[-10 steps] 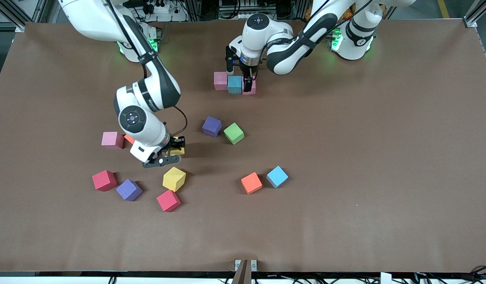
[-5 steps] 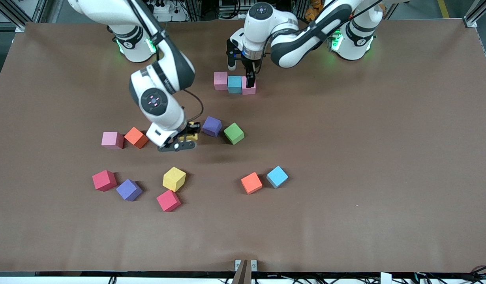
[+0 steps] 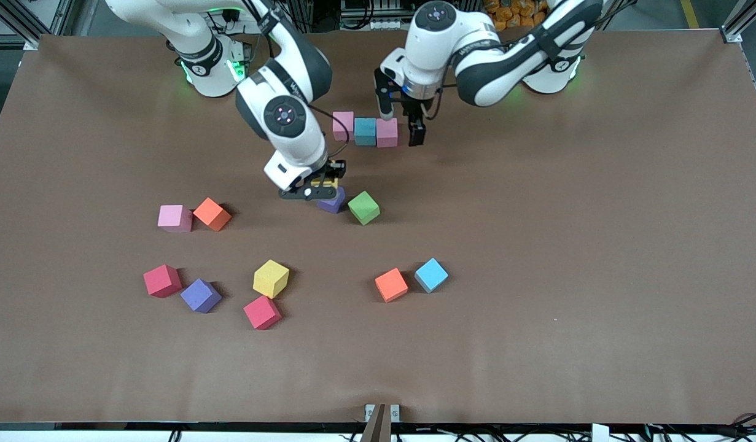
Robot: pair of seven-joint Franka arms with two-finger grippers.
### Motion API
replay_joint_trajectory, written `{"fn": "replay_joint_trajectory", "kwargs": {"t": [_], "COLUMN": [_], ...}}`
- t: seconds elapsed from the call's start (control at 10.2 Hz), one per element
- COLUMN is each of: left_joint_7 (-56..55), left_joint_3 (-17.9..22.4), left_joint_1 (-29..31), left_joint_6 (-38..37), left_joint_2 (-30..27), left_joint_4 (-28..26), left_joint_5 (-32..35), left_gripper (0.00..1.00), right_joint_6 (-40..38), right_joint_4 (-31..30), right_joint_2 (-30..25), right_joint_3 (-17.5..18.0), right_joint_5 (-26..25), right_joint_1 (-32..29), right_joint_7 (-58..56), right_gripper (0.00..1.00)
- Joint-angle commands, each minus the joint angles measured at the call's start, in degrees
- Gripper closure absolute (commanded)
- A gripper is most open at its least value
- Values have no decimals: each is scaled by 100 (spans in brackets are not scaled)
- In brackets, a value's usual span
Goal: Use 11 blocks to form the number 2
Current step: 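Carry the yellow cube to the cube line while the left gripper withdraws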
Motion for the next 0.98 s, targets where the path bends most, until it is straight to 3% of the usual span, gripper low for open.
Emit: {"fn": "replay_joint_trajectory", "kwargs": {"t": [0.0,0.2,0.69,0.89], "left_joint_7": [398,707,963,963], "left_joint_3": [-610,-964,-912,-834], "left_joint_1": [939,1723,3043,3404], "left_joint_6": [-308,-581,-669,-1194], "left_joint_2": [-75,-14,-58,-49], "left_joint_4": [-73,-73,163,583], "left_joint_5": [55,11,-42,-34], "left_gripper": [0,0,0,0], "right_joint_6": [75,136,996,1016], "right_joint_4": [-200,-227,-209,70], "right_joint_2": [-164,-156,317,695], "right_joint_3": [308,563,705,670], "right_joint_5": [66,66,-21,-240], "right_joint_1": [-35,-26,517,755], "right_joint_7": [439,737,1398,1398], "right_gripper": [100,100,100,100]}}
